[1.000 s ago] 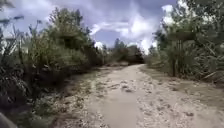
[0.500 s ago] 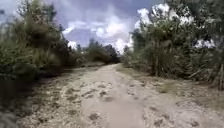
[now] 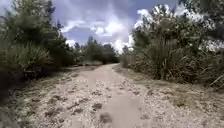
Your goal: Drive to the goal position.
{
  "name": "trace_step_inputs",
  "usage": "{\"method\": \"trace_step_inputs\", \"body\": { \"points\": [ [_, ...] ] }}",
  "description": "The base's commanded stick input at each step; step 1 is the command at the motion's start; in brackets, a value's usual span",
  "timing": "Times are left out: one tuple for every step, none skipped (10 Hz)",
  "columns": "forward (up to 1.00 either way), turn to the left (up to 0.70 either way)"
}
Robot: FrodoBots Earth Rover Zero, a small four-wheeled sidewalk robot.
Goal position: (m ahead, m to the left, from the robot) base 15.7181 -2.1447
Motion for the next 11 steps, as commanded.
{"method": "trace_step_inputs", "body": {
  "points": [
    [0.85, 0.34],
    [0.85, 0.34],
    [0.85, 0.34],
    [0.85, 0.31],
    [0.85, 0.17],
    [0.85, 0.00],
    [0.85, 0.00],
    [0.85, 0.00],
    [0.85, 0.00],
    [0.85, 0.00],
    [0.85, 0.00]
  ]
}}
